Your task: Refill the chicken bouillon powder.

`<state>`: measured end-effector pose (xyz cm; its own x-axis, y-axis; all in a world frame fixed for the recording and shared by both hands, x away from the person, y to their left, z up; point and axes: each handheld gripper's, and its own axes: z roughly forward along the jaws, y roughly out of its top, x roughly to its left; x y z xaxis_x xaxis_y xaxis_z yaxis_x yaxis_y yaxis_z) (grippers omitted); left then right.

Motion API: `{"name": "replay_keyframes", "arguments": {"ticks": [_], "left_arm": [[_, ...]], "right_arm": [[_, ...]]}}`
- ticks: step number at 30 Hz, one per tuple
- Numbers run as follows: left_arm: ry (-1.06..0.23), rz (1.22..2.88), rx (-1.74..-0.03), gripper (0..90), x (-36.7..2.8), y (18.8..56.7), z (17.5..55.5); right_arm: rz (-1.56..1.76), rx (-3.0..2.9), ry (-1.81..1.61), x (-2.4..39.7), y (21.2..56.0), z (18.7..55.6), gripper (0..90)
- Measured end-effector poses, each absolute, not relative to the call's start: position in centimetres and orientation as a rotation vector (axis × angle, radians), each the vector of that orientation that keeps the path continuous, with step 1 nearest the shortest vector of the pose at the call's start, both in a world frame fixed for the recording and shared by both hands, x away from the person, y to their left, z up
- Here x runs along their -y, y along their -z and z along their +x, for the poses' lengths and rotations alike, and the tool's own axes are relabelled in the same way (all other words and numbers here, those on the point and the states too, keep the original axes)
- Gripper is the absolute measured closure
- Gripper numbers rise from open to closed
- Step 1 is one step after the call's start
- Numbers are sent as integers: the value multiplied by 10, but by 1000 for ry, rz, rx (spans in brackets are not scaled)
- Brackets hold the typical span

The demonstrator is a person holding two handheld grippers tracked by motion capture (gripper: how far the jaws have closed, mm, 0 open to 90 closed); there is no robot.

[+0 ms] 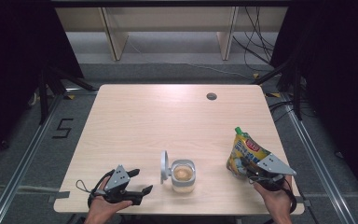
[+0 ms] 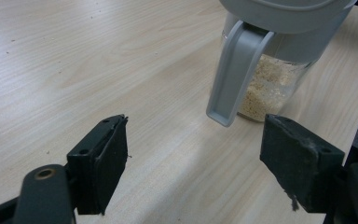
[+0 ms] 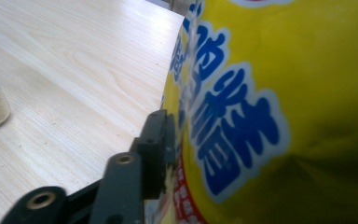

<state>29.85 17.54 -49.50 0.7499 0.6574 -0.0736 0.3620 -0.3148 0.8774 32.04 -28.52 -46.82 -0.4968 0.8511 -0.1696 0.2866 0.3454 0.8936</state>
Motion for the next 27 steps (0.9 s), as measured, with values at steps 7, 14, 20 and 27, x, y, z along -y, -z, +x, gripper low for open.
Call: {"name": "replay_keyframes", "arguments": {"ticks": [7, 14, 20, 27], "left_arm": [[-362, 1937, -794, 224, -176, 495, 298], [-356, 1940, -785, 224, -176, 493, 298], [-340, 1921, -787, 223, -175, 490, 296], [-334, 1904, -755, 224, -176, 481, 295]], "right_arm": [[1013, -1961, -1131, 285, 467, 314, 421], [1123, -1952, -1136, 285, 466, 299, 323], [1208, -1956, -1103, 293, 468, 277, 263], [1227, -2008, -1066, 297, 473, 262, 241]]}}
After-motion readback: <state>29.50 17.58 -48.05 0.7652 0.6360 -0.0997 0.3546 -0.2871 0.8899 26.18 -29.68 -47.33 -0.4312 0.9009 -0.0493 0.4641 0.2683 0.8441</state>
